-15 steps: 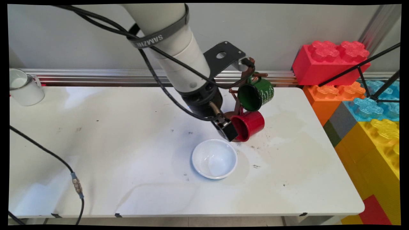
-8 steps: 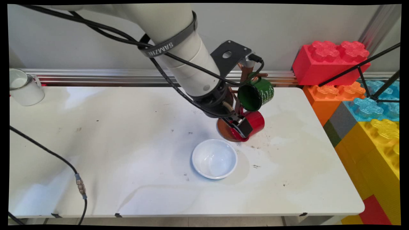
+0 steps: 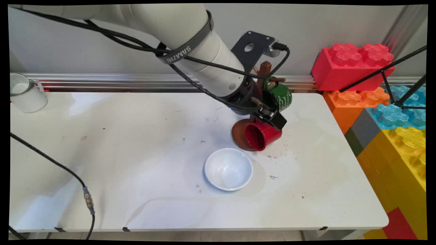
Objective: Pick up the green mug from the rack
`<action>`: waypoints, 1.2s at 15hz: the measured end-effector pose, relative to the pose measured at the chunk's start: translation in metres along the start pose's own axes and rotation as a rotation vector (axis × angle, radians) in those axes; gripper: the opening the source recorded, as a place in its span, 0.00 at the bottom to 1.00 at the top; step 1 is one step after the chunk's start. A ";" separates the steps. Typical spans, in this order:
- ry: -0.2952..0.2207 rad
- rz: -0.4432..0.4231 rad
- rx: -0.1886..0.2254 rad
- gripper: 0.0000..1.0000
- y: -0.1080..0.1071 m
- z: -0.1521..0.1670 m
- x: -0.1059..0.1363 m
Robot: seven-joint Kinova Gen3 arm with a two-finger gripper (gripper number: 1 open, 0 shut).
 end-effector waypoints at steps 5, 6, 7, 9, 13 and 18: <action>0.077 -0.015 -0.006 1.00 -0.004 0.008 0.001; 0.086 -0.016 -0.007 1.00 -0.005 0.009 0.001; 0.100 -0.017 -0.011 1.00 -0.005 0.010 0.001; 0.131 -0.022 -0.018 1.00 -0.006 0.014 -0.001; 0.168 -0.043 -0.025 1.00 -0.009 0.020 -0.008; 0.209 -0.086 -0.037 1.00 -0.014 0.029 -0.022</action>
